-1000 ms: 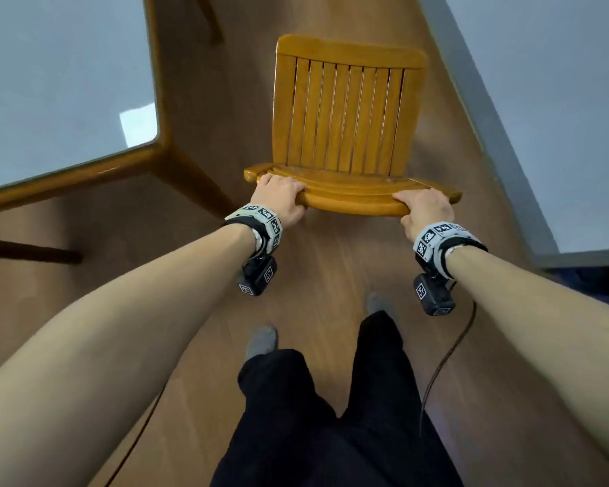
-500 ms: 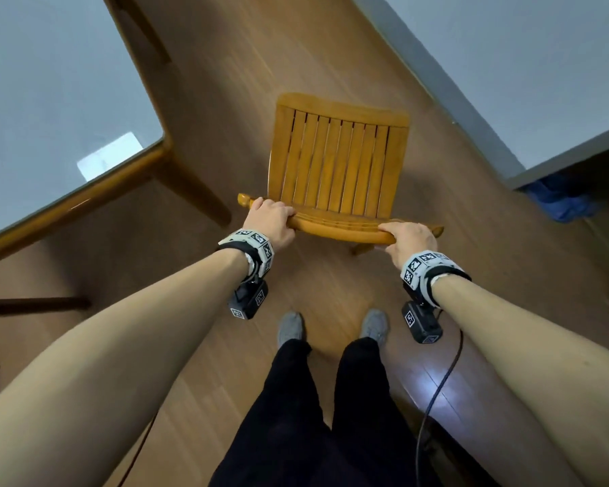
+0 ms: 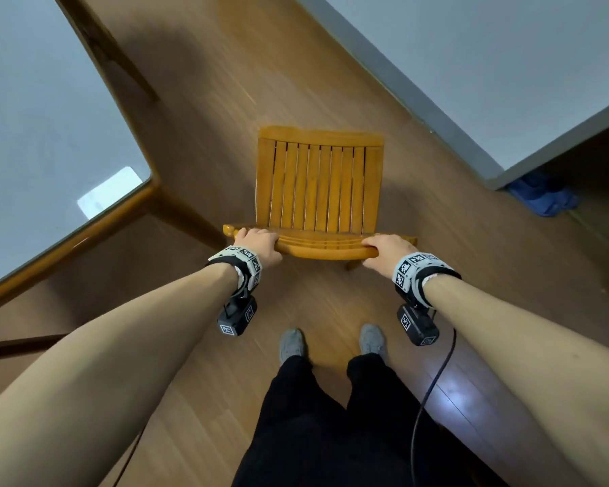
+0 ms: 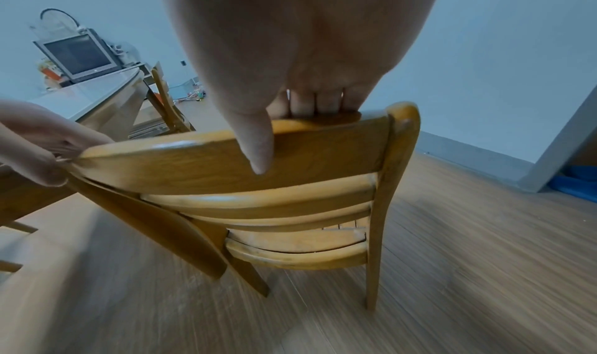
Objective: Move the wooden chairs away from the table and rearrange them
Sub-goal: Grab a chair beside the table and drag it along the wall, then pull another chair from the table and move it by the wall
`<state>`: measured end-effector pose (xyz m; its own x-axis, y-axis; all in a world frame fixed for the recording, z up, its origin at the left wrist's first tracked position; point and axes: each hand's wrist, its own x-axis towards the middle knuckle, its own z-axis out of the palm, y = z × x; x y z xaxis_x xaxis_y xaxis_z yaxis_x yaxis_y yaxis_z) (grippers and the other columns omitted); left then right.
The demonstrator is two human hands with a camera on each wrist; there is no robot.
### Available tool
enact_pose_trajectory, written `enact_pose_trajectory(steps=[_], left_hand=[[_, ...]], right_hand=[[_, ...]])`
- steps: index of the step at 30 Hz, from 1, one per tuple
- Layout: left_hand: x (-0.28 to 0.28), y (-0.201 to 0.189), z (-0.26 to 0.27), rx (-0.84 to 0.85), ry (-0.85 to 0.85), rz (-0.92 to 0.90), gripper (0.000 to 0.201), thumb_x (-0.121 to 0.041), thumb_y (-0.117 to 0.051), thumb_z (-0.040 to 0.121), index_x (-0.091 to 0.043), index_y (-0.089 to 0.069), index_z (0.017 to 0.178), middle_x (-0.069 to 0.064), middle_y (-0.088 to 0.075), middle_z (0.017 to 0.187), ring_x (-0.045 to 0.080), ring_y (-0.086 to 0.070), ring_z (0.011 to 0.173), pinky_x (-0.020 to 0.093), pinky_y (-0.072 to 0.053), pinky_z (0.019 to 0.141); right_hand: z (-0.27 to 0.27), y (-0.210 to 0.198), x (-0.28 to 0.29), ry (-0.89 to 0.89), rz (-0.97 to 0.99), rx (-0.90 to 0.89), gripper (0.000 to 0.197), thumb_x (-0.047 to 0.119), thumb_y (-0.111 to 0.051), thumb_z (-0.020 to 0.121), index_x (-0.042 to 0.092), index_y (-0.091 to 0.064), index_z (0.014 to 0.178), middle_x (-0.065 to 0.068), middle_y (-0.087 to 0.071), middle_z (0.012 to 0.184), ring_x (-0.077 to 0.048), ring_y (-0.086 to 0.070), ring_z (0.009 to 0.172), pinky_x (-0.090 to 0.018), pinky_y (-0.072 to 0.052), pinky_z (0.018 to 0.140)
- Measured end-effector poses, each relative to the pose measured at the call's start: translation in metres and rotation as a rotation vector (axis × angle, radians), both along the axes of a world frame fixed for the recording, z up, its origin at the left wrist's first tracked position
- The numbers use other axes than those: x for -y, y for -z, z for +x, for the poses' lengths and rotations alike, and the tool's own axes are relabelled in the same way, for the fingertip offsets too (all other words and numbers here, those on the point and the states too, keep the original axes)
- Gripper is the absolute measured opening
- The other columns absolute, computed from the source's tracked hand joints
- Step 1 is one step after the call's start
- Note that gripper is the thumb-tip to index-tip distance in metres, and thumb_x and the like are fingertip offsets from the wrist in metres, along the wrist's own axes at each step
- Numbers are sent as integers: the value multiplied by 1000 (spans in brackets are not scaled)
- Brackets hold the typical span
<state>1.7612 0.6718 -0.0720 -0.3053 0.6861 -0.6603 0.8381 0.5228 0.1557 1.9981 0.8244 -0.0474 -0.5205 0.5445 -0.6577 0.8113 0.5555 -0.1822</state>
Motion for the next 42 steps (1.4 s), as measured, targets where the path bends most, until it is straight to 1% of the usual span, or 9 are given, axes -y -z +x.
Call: enact_pose_trajectory(steps=[5,12,18,21,23,26,29,35,42], left_hand=[[-56,-40,13,109,-133,27,61,-42,-50,88,-21,-44,146,11,-56,139,31,-56,120,44,-47,100],[-204,-104,37,-30,-240,214,57,-41,-47,93,-15,-47,143,13,-54,141,31,-57,119,43,-48,98],[-323,-152,71,-61,-361,262,57,-30,-51,91,-16,-45,145,11,-56,138,28,-58,117,33,-46,89],[-371,-171,66,-103,-388,270,58,-27,-55,88,-18,-46,145,9,-57,137,25,-59,107,29,-43,79],[-404,-181,49,-135,-410,277,58,-29,-55,89,-19,-46,145,8,-58,136,24,-59,102,30,-42,77],[-452,-189,11,-196,-449,283,58,-32,-55,89,-19,-46,145,7,-54,141,28,-56,120,34,-45,88],[-504,-191,-35,-216,-504,277,58,-34,-54,89,-21,-46,144,7,-54,141,29,-56,121,38,-46,94],[-608,-207,-145,-215,-593,275,57,-34,-53,89,-19,-45,144,7,-56,137,29,-57,117,39,-49,94],[-669,-233,-249,-278,-662,291,55,-34,-52,90,-18,-47,142,7,-58,134,28,-58,113,37,-50,88]], right_hand=[[2,-33,-71,31,32,-75,41,31,-61,94,29,-60,135,-2,-58,140,-26,-60,119,-38,-49,94],[2,-79,-227,22,87,-283,40,18,-54,95,24,-61,135,0,-59,141,-22,-57,124,-36,-44,103],[10,-125,-346,-120,100,-265,47,22,-55,94,25,-56,140,1,-57,143,-23,-57,126,-35,-46,103],[-7,-141,-400,-181,109,-261,46,22,-55,93,23,-57,139,0,-59,140,-23,-58,122,-36,-47,103],[-27,-150,-436,-209,117,-279,46,22,-56,93,22,-56,140,-1,-60,139,-23,-58,122,-35,-47,102],[-65,-156,-486,-250,146,-309,47,22,-55,94,22,-55,141,-2,-59,140,-24,-59,122,-33,-47,99],[-114,-160,-541,-302,156,-311,49,23,-54,93,23,-54,142,-1,-58,141,-25,-58,122,-35,-48,101],[-234,-181,-659,-359,175,-279,51,22,-54,93,23,-50,144,-1,-55,144,-25,-57,125,-38,-47,103],[-357,-196,-746,-435,175,-306,50,23,-54,94,22,-51,144,-1,-55,144,-25,-56,125,-38,-46,103]])
